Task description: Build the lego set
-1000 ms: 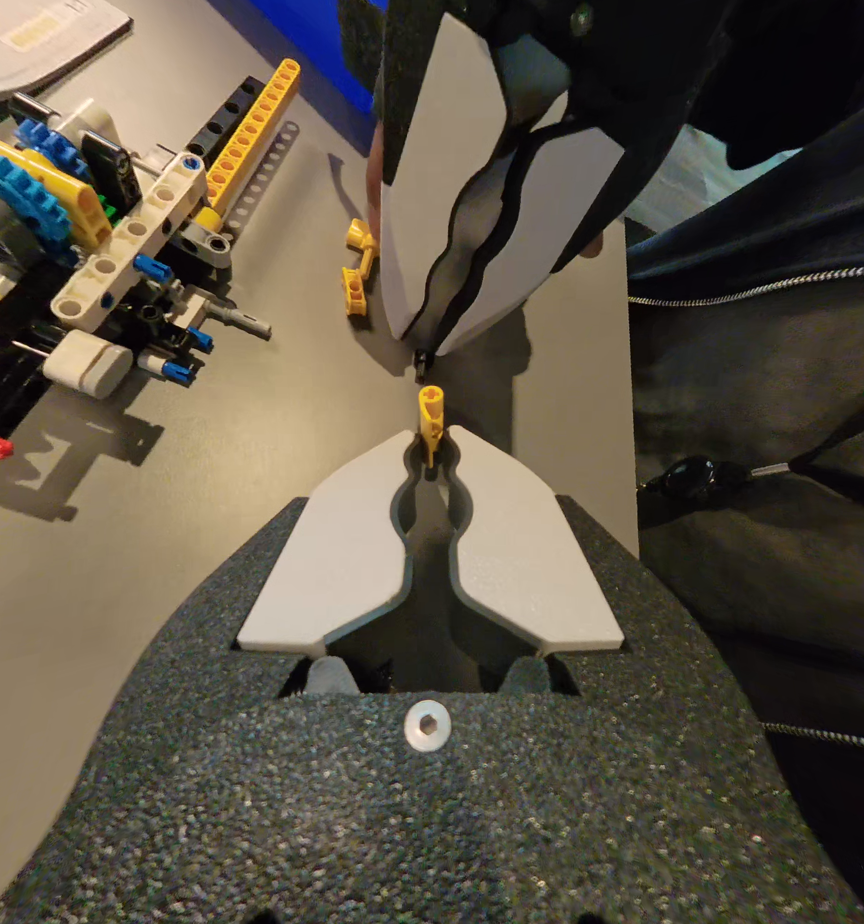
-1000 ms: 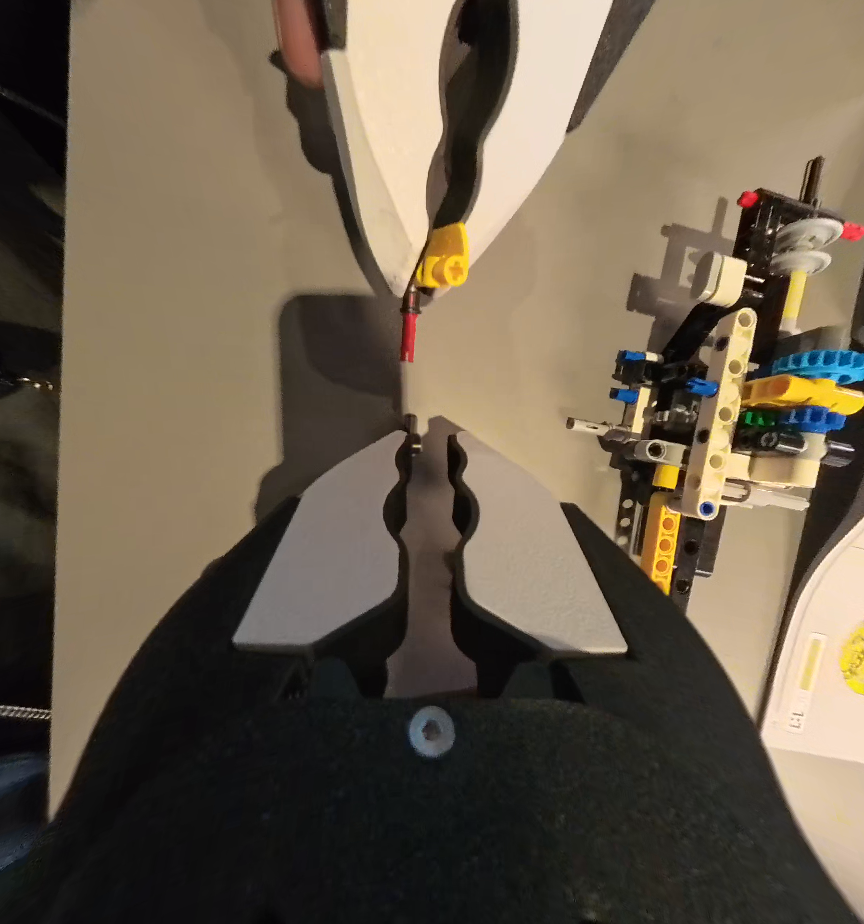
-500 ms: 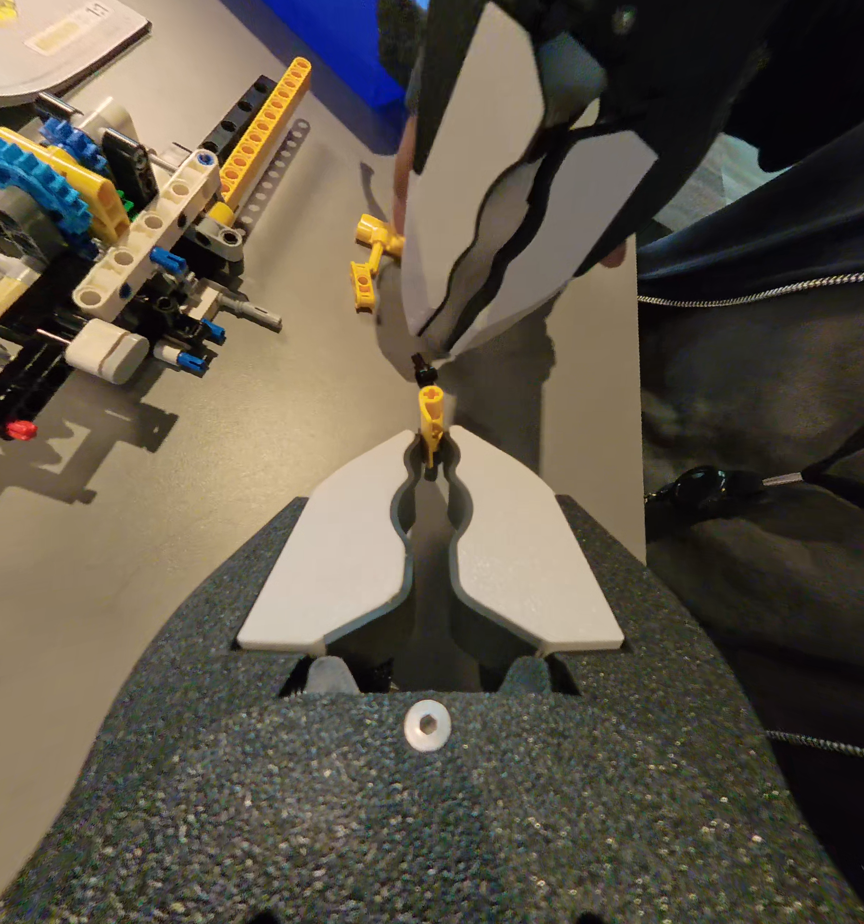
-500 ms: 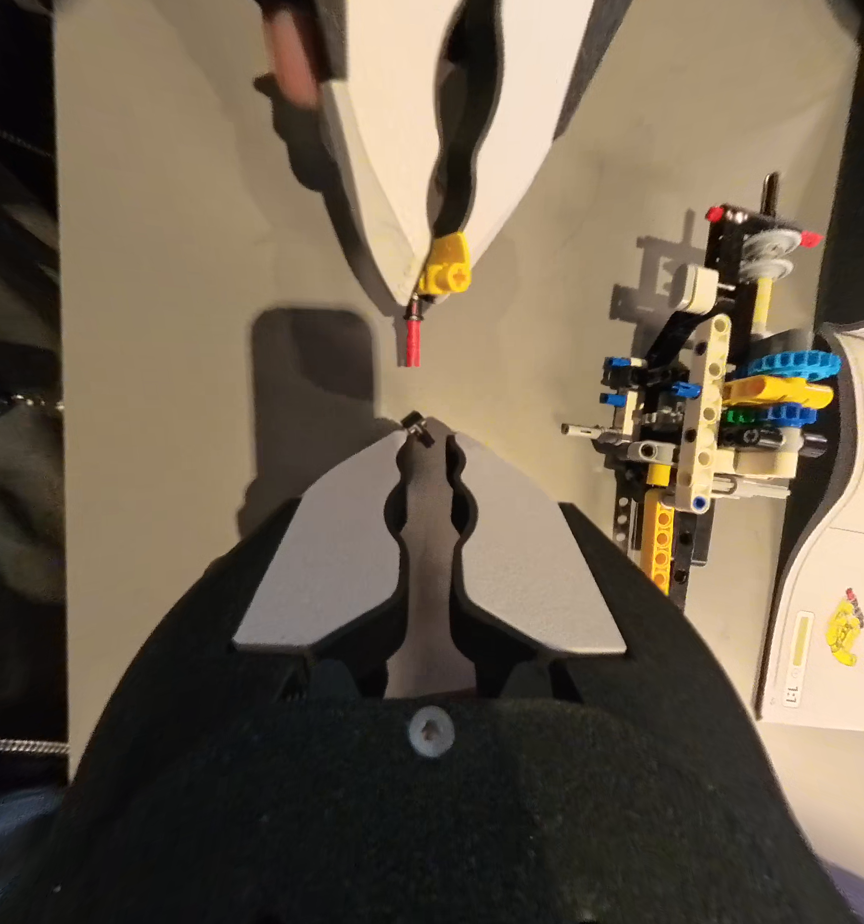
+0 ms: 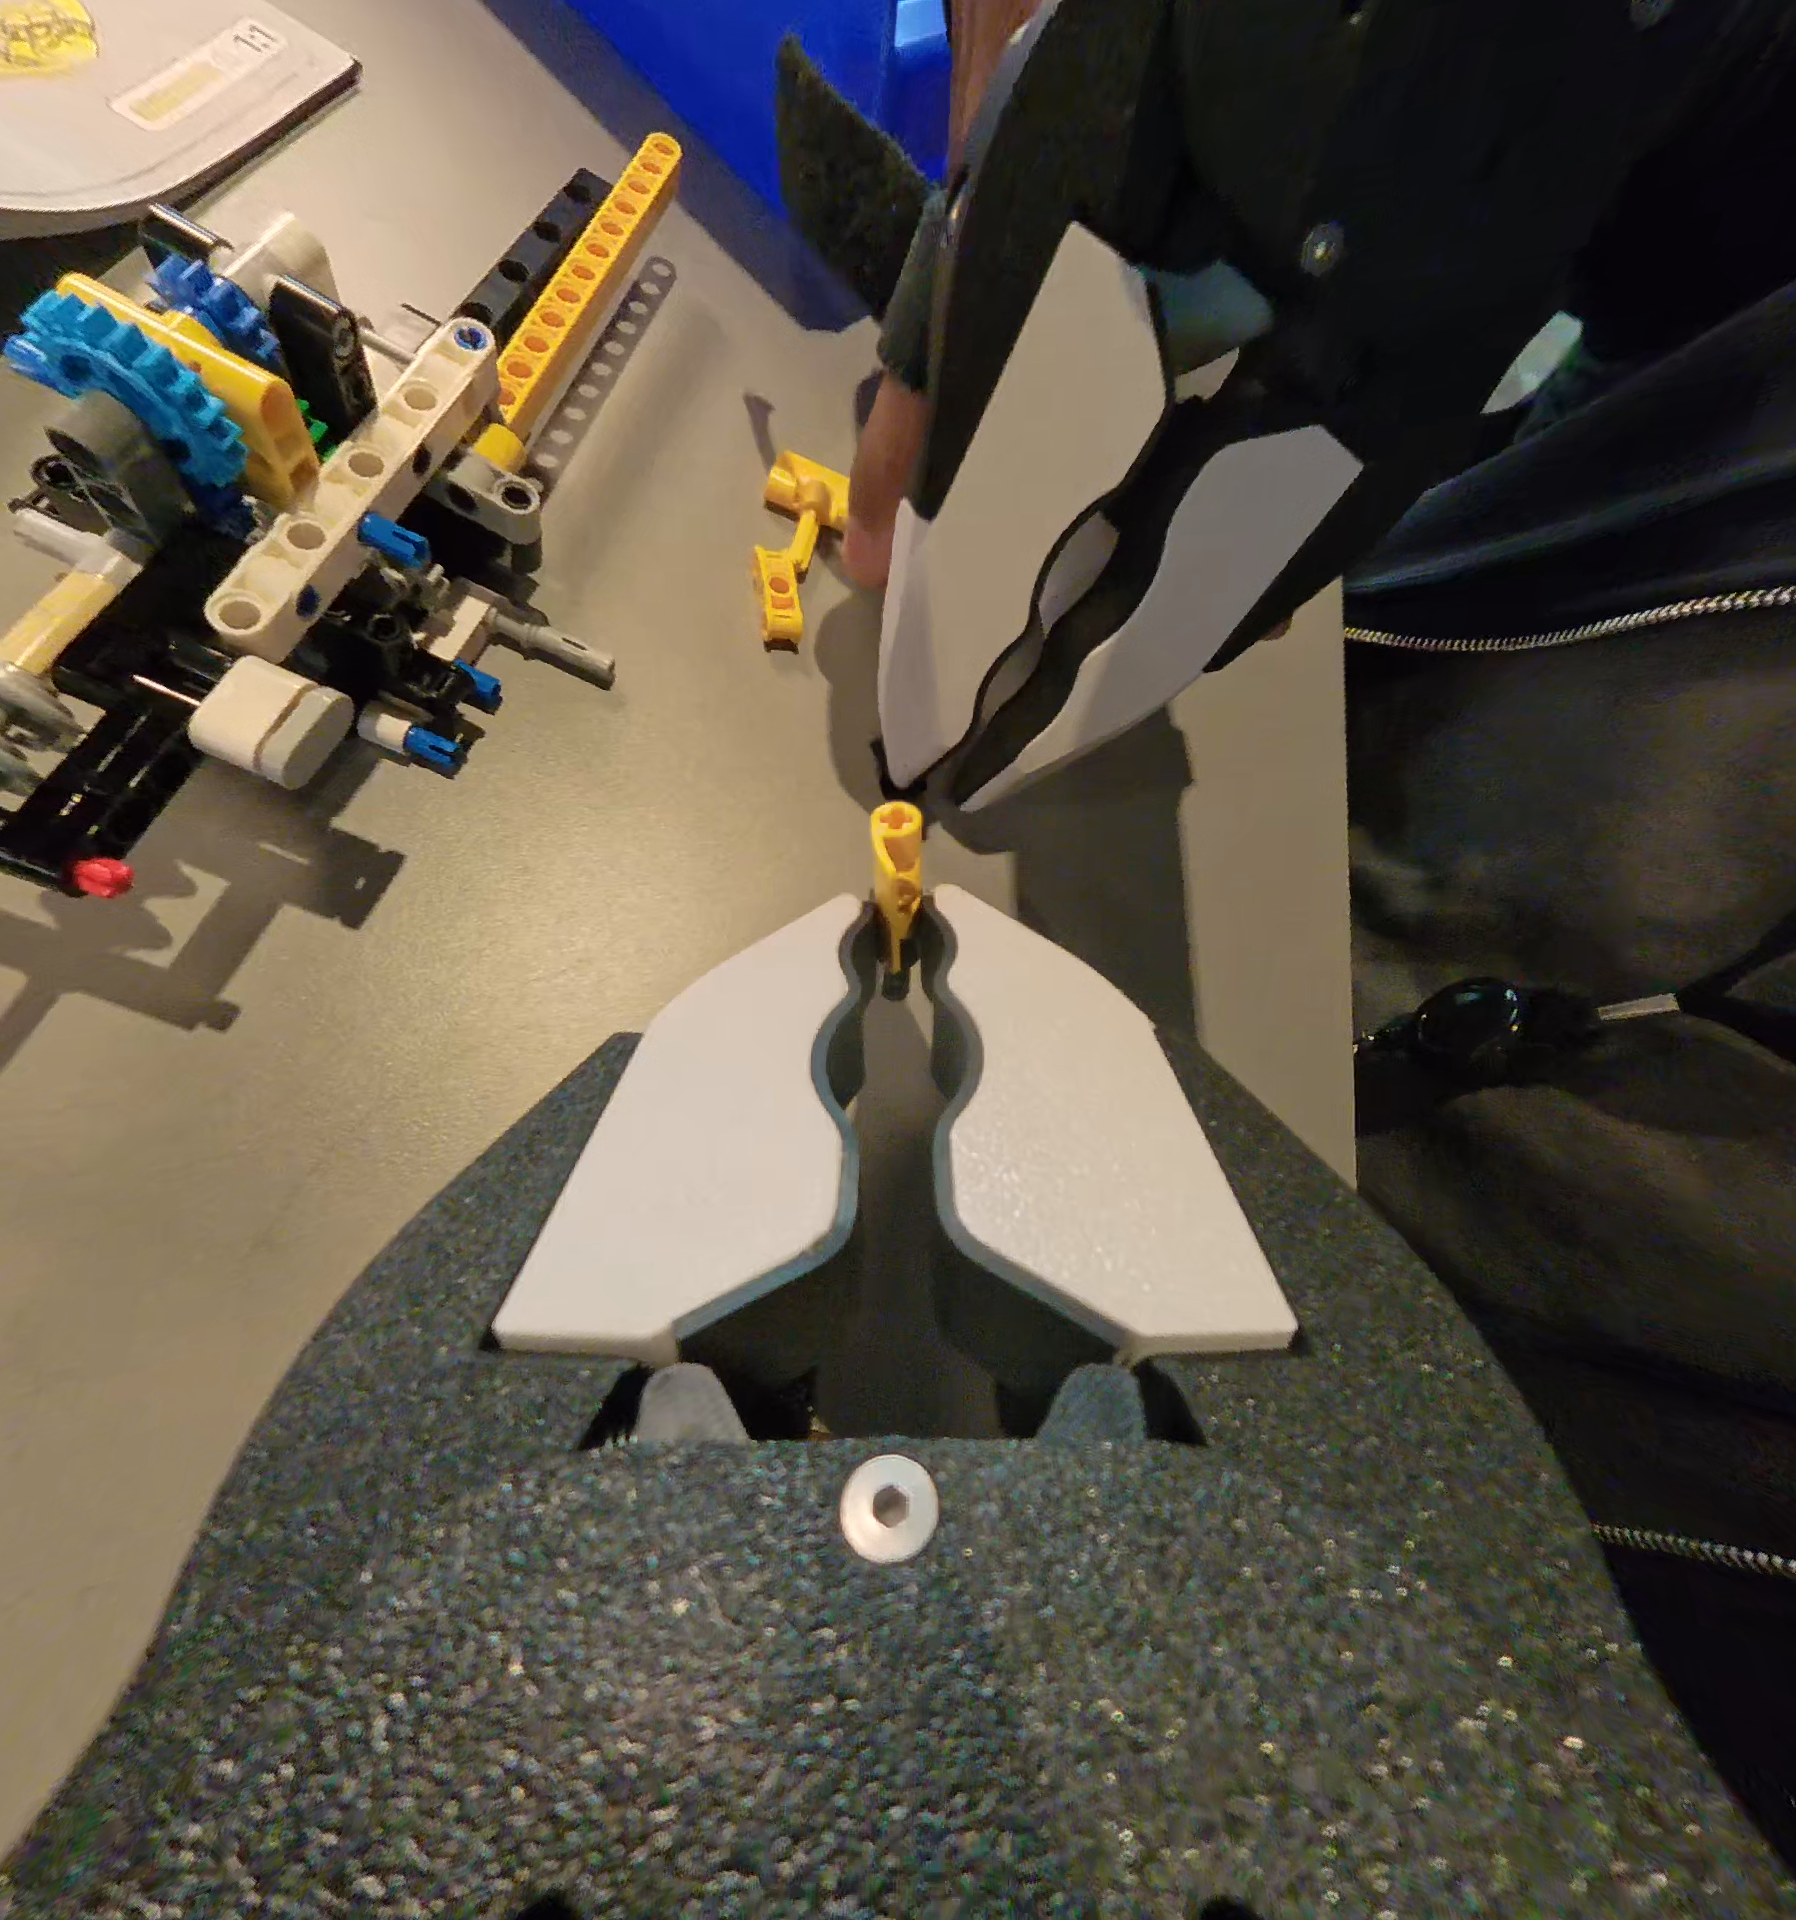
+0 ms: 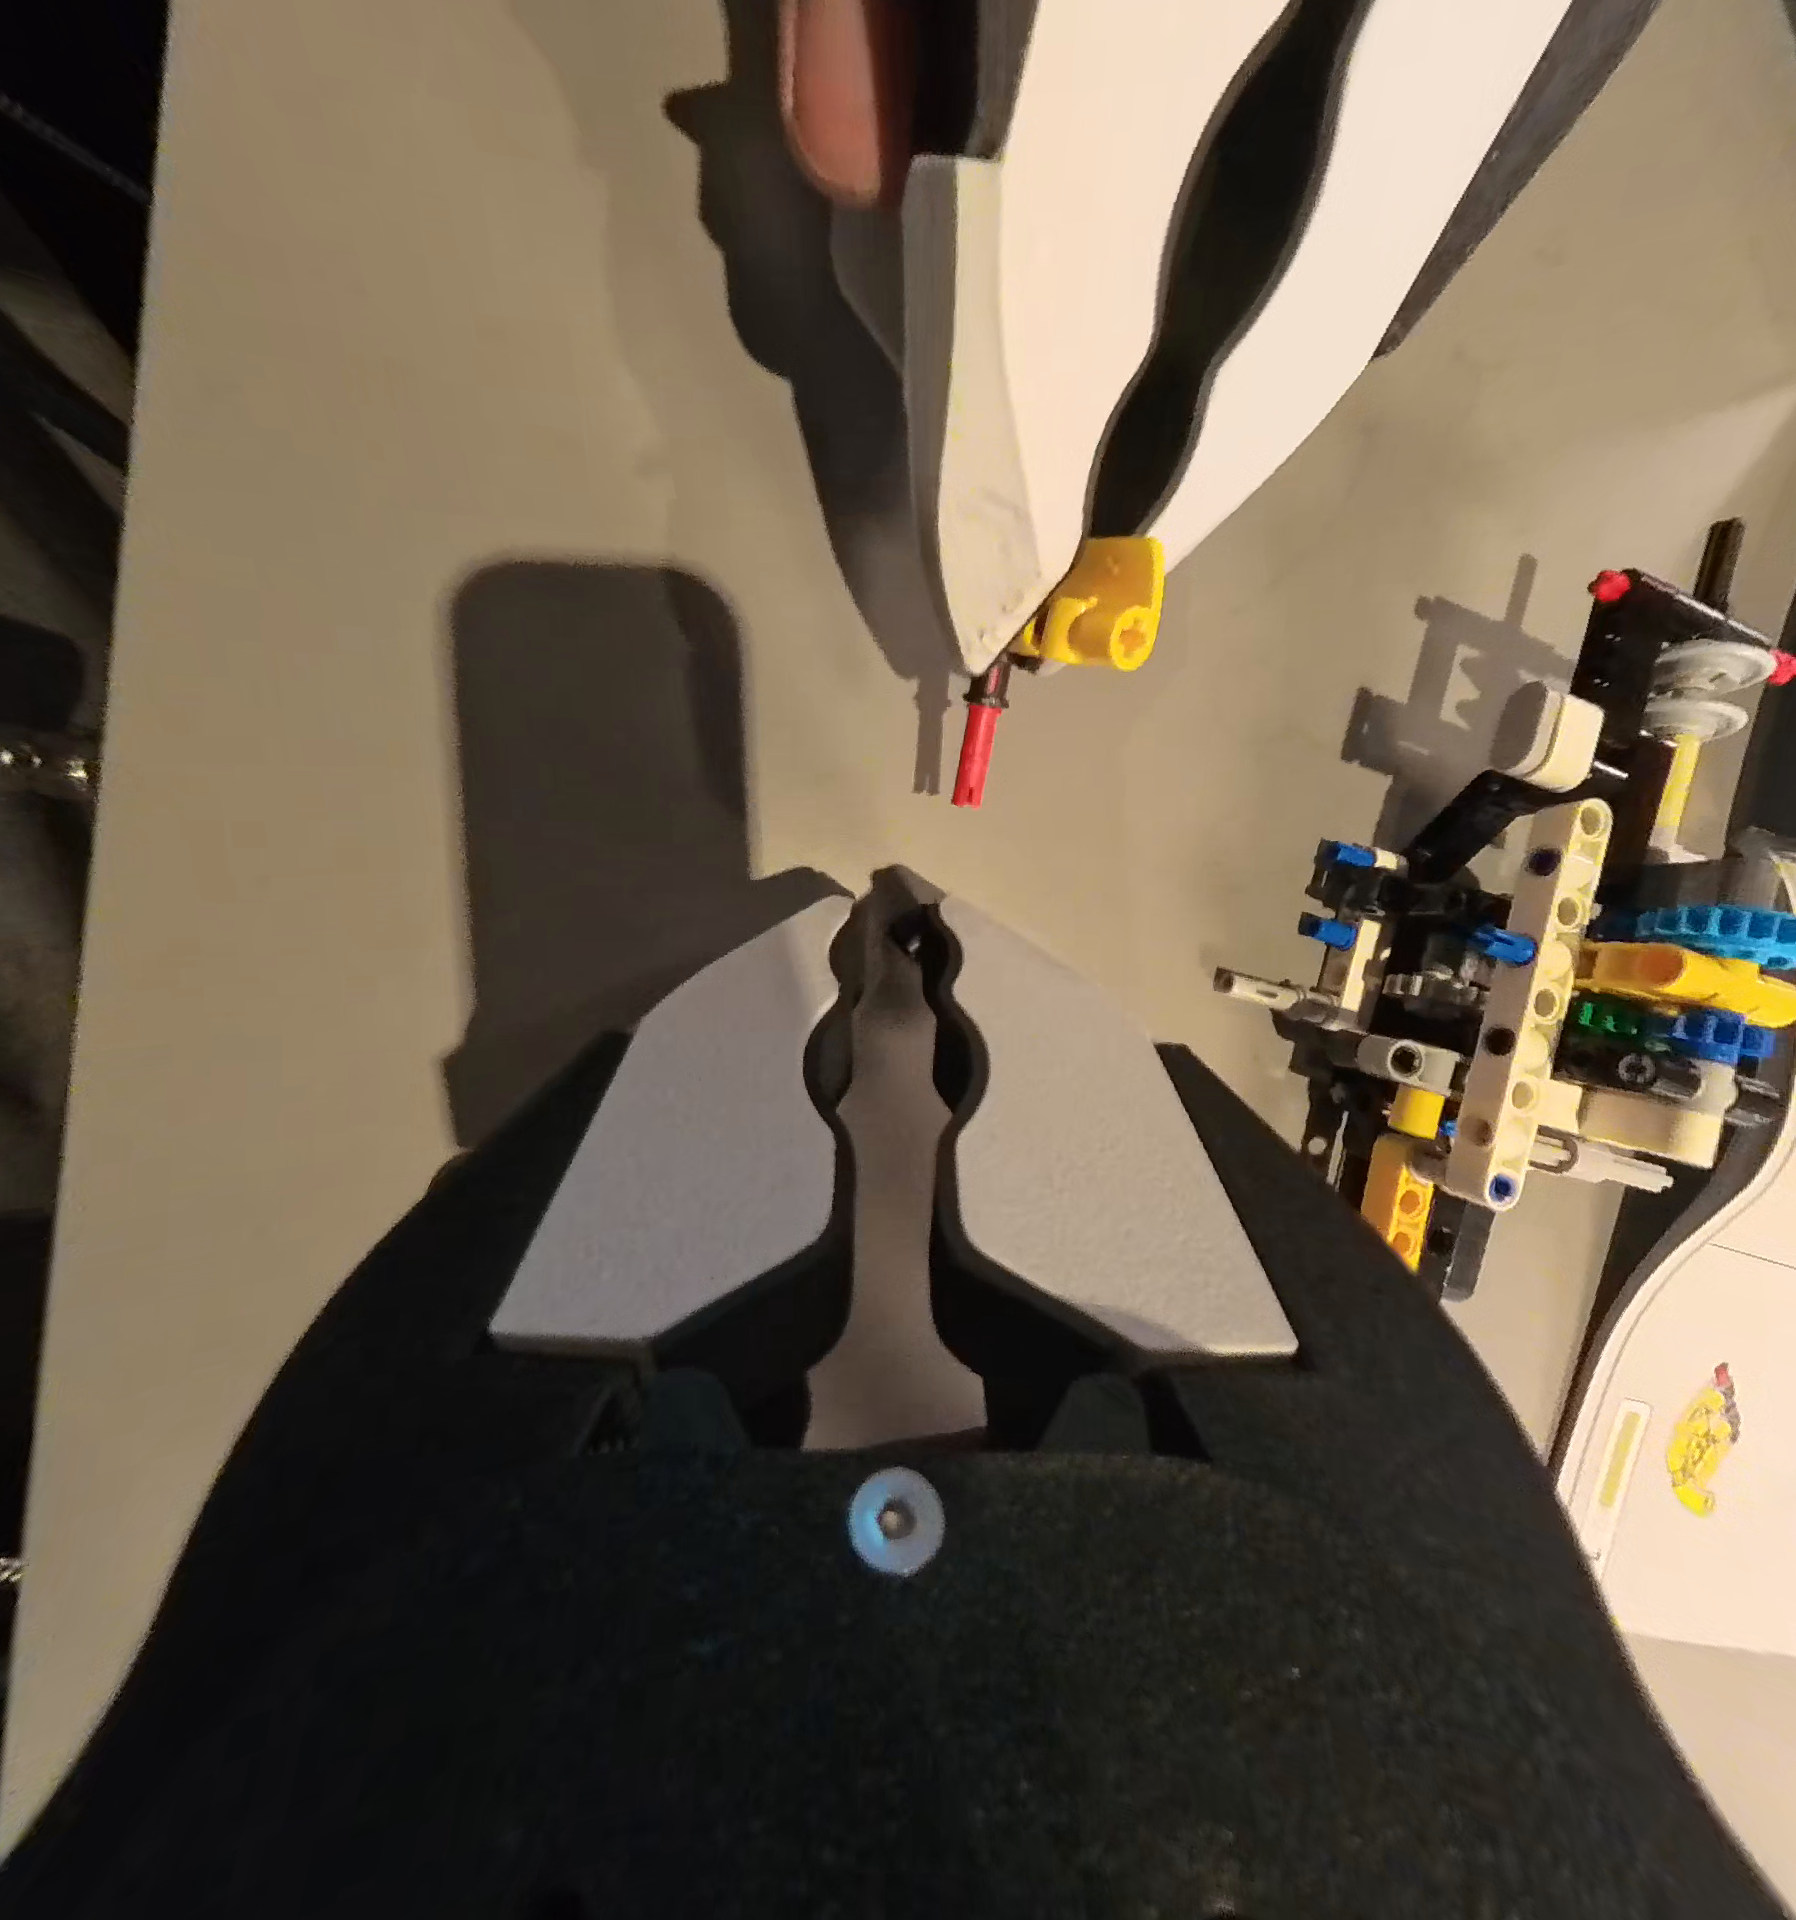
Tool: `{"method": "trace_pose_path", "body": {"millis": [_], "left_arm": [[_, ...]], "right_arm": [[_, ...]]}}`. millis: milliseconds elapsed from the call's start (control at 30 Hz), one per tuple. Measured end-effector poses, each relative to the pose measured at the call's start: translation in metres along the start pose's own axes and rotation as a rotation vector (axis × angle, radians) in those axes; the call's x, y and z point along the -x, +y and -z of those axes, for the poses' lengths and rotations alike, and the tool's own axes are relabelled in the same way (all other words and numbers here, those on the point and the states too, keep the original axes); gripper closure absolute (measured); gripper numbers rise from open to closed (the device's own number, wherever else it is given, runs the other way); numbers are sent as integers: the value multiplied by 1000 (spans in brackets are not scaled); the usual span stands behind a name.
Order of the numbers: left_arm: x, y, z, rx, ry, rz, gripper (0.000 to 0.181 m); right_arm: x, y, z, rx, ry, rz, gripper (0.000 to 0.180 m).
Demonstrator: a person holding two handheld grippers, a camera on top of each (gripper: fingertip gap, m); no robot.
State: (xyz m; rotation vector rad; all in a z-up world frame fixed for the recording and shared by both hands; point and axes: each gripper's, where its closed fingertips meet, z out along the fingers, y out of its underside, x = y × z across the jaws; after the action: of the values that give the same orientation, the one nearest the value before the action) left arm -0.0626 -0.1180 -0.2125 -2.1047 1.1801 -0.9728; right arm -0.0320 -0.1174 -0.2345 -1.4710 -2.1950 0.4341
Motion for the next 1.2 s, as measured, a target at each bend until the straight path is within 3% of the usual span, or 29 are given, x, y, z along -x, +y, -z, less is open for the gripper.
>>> {"method": "trace_pose_path", "body": {"millis": [367,633,867,1200], "left_arm": [[2,0,1,-3,-6,2,174],[3,-1,3,-8,-13,2,173],[1,-2,2,-11,-12,-3,173],[3,-1,1,-10,-18,2,173]], "right_arm": [[-1,1,-4,26,-70,-6,169],[-5,4,3,10,-30,-29,166],[-9,25,27,20,71,-156,164],[-26,35,25,5,155,-401,170]]}}
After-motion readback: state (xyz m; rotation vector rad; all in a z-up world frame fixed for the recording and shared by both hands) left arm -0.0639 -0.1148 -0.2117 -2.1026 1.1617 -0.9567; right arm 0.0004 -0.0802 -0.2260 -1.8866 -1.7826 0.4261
